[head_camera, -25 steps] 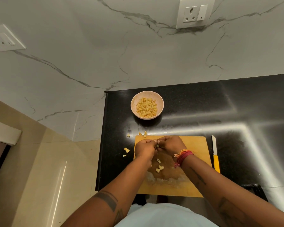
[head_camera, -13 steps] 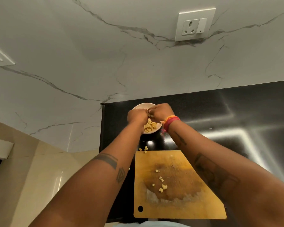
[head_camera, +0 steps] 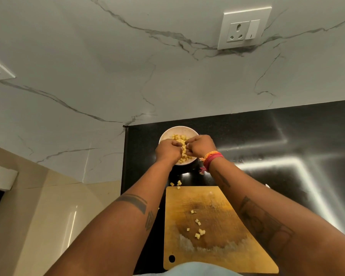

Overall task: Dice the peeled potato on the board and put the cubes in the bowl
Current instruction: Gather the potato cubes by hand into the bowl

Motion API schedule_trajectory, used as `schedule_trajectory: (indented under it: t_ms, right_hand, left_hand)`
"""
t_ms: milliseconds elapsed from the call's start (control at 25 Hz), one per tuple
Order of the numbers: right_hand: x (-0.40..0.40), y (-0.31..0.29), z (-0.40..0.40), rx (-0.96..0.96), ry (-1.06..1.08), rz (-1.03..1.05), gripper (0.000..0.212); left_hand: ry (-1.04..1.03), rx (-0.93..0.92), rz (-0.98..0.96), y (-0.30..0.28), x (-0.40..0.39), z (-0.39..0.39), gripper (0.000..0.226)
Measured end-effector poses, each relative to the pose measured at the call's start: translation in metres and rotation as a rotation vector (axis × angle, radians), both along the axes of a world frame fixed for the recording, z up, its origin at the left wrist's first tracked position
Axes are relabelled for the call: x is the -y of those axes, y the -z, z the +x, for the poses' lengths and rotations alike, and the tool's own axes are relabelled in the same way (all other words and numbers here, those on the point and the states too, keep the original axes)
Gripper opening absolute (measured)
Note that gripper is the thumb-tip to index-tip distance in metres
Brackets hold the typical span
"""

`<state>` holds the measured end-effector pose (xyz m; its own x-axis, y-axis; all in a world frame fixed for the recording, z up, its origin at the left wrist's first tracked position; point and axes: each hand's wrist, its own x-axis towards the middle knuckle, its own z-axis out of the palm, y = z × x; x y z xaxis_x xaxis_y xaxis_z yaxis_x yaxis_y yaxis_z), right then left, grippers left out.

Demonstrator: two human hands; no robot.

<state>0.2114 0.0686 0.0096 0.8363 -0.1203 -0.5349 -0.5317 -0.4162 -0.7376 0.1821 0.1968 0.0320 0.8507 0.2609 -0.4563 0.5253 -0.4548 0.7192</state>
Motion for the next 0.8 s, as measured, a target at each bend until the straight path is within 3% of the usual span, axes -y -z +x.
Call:
schedule_trajectory:
  t_ms: [160, 280, 400, 600, 800]
  right_hand:
    - [0.007, 0.007, -0.064, -0.025, 0.014, 0.099, 0.031]
    - [0.016, 0.015, -0.114, -0.05, -0.081, 0.041, 0.026]
    - [0.025, 0.023, -0.152, -0.001, -0.289, -0.139, 0.02]
    - [0.026, 0.034, -0.192, 0.175, -0.77, -0.415, 0.029]
    - [0.034, 0.032, -0.211, 0.265, -0.965, -0.5, 0.036]
  left_hand:
    - [0.064, -0.038, -0.016, 0.014, 0.003, -0.053, 0.012]
    - [0.184, -0.106, 0.038, 0.023, 0.005, -0.097, 0.011]
    - [0.337, -0.123, 0.151, 0.032, 0.006, -0.136, 0.012]
    - [0.449, -0.054, 0.279, 0.038, 0.005, -0.187, 0.025]
    - [0.508, -0.011, 0.273, 0.038, 0.003, -0.208, 0.036]
